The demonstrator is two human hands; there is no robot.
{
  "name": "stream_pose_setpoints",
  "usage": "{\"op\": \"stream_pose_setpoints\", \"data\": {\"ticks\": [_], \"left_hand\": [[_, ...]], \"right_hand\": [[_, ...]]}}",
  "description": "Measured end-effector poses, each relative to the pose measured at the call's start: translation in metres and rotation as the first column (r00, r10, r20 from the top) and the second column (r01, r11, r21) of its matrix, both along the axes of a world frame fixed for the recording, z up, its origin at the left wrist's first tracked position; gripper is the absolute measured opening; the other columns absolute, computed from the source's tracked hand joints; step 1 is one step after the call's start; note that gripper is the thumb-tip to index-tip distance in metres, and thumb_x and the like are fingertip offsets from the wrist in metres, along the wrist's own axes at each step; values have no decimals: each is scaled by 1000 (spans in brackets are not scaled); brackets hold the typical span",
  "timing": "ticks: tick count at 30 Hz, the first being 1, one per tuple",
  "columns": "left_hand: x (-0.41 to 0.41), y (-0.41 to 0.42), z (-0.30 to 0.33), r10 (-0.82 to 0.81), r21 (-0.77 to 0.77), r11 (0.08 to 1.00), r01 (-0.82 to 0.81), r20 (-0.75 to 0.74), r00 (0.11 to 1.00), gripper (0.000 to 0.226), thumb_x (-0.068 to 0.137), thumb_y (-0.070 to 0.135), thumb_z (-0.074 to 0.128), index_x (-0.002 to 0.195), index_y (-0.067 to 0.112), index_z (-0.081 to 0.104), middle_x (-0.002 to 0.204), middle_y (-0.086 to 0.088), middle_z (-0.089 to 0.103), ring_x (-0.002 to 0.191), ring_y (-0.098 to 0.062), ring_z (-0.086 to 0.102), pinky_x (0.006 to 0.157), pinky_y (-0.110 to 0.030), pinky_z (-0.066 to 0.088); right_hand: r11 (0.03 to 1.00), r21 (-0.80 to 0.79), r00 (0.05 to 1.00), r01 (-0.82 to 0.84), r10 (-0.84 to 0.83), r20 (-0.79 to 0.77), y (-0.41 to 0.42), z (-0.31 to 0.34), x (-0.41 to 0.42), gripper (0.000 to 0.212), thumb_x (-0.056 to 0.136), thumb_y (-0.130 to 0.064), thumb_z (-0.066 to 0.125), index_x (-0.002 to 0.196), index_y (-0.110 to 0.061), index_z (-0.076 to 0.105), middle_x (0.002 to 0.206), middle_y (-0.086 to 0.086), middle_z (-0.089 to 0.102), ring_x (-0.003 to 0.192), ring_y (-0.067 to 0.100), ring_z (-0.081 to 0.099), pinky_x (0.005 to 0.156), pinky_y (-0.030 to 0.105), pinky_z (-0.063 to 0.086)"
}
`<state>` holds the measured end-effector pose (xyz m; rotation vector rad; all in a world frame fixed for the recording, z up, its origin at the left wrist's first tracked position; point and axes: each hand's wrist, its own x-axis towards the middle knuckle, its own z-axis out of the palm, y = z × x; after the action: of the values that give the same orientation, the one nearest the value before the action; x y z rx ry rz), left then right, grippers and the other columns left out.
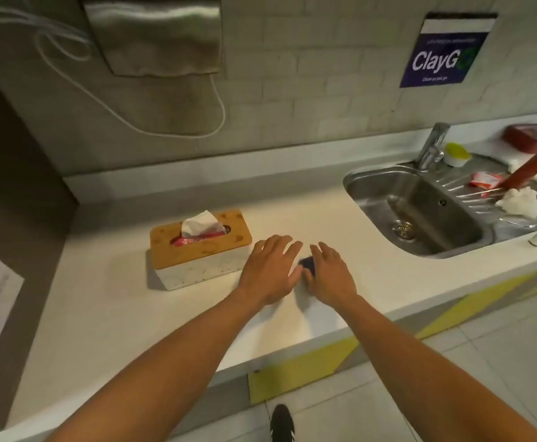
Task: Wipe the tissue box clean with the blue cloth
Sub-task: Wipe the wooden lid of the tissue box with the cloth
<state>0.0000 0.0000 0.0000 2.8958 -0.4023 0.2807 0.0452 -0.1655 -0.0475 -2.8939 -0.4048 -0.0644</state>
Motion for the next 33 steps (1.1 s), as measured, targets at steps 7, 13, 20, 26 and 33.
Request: {"op": "stream_pose_setpoints", "data": {"ticks": [7,13,20,26,33], "left_hand": [[14,-22,-53,86,-156,980,-127,-246,966,50,101,30,51,149,17,42,149,-3,47,130,-24,48,105,-37,41],[20,-21,-79,106,-239,953,-187,-315,943,51,101,25,56,149,20,42,147,0,49,130,-21,49,106,-35,42],[24,-11,-61,30,-623,729,-285,-387,922,61,96,30,66,150,32,40,150,6,42,127,-16,52,106,-34,46],[7,1,-40,75,-734,447,-511,-538,839,30,93,29,72,120,19,65,111,-1,73,91,-12,68,74,-18,52],[-20,24,-21,88,-843,32,-536,-532,842,23,92,27,74,109,13,68,103,-3,76,97,-19,73,88,-39,60]], "right_hand": [[1000,1,1000,16,-16,3,-14,-42,1,54,80,-34,66,123,-2,55,125,17,55,110,35,53,86,43,51],[999,46,988,16,-22,150,-9,-46,9,21,69,2,73,88,-3,65,89,13,65,79,33,62,63,39,51],[638,756,988,147,-125,-86,15,6,-26,30,95,-7,48,105,-32,62,90,-18,66,81,5,62,67,13,46],[288,905,937,313,60,-343,25,20,-27,37,91,-11,61,121,-32,57,111,-16,64,102,8,63,85,30,53],[-78,780,685,620,539,-490,45,30,-25,45,90,-4,55,134,-8,52,127,18,61,119,36,57,101,49,44]]}}
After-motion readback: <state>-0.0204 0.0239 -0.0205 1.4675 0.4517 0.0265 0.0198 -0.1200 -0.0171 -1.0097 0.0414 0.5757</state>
